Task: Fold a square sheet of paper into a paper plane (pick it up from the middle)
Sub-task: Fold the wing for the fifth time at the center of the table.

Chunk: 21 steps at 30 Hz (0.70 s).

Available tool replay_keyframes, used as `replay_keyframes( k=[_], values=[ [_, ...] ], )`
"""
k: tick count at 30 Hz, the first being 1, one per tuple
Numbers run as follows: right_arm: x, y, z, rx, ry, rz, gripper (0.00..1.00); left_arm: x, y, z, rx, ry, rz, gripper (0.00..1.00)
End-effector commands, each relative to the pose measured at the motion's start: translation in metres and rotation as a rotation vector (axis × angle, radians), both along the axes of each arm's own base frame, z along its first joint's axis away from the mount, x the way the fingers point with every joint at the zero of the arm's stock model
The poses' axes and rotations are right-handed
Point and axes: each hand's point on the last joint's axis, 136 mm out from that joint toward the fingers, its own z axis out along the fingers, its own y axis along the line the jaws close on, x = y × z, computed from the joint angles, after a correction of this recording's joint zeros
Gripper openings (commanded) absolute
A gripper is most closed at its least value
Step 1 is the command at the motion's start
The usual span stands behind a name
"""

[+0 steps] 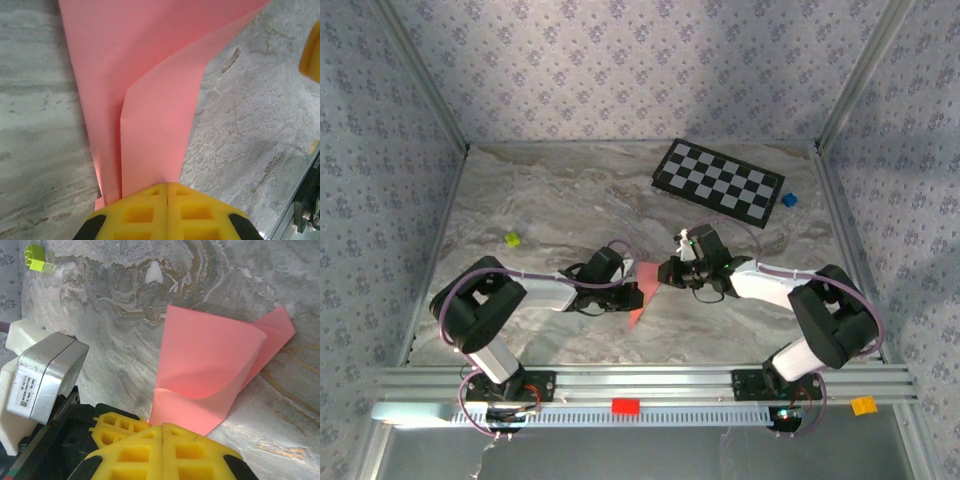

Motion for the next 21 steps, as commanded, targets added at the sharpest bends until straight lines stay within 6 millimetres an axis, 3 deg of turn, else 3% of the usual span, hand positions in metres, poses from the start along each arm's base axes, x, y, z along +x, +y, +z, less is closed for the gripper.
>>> replay_keyframes(
  k=[1,4,10,15,21],
  values=[
    [-0.004,0.012,0.003,0.019,-0.016,0.060,0.05,-0.031,0.041,-0.044,0.187,0.145,0.016,0.00],
    [-0.008,0.022,0.000,0.038,0.006,0.104,0.04,-0.031,0.042,-0.044,0.187,0.147,0.017,0.00],
    [-0.002,0.023,-0.026,-0.012,0.050,0.091,0.03,-0.032,0.044,-0.046,0.191,0.151,0.021,0.00],
    [0.015,0.006,-0.049,-0.022,0.085,0.022,0.03,-0.034,0.046,-0.048,0.195,0.154,0.021,0.00],
    [0.045,-0.011,-0.055,-0.013,0.100,-0.078,0.03,-0.038,0.049,-0.054,0.209,0.170,0.010,0.00]
  ],
)
